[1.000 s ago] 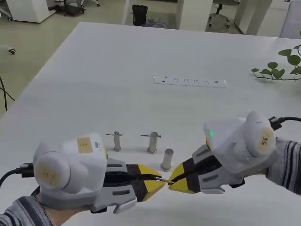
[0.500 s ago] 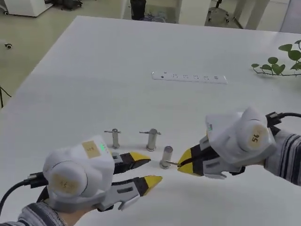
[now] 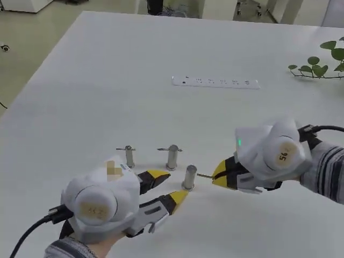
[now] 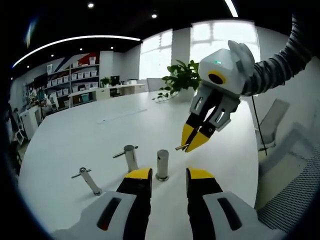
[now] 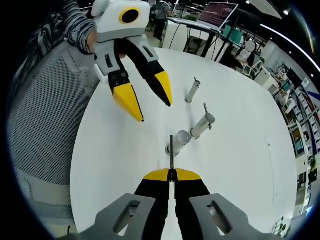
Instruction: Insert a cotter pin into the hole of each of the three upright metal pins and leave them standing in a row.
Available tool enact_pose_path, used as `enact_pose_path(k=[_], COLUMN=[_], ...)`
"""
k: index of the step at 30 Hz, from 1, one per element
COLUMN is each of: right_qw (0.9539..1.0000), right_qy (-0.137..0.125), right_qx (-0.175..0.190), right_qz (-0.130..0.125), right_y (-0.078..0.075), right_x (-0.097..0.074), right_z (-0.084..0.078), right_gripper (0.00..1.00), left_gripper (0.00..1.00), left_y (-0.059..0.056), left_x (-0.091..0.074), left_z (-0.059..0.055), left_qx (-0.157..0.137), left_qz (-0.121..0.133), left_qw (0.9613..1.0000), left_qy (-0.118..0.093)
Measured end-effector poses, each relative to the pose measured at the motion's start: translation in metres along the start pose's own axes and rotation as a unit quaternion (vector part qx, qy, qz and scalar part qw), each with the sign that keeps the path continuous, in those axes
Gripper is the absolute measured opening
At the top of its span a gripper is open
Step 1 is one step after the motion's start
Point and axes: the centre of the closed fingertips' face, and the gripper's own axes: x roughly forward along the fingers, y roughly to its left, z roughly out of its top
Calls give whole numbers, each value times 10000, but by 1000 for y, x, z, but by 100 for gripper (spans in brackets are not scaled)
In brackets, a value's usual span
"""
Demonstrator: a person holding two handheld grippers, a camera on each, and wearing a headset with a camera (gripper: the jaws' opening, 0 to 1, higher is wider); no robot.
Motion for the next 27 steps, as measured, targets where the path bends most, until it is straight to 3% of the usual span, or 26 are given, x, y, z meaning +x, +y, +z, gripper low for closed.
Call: enact_pose_path(k=[4,14,27], right_qw=[10000,9998,9995], right_qy=[45,161,210], right_qx=[-9,-106,-242], right_qz=[-9,-11,24], right_y=[-5,-12,-16], right_x=[3,11,16], right_z=[-4,-13,-15], right_gripper=[0,0,0], left_gripper=[24,21,17], left_y=[4,9,11], left_x=[9,32,60], left_z=[-3,-10,-19], left_qx=[-236,-327,-396], left_qz=[97,265,302], left_qw=[9997,9991,9984], left_qy=[13,104,274])
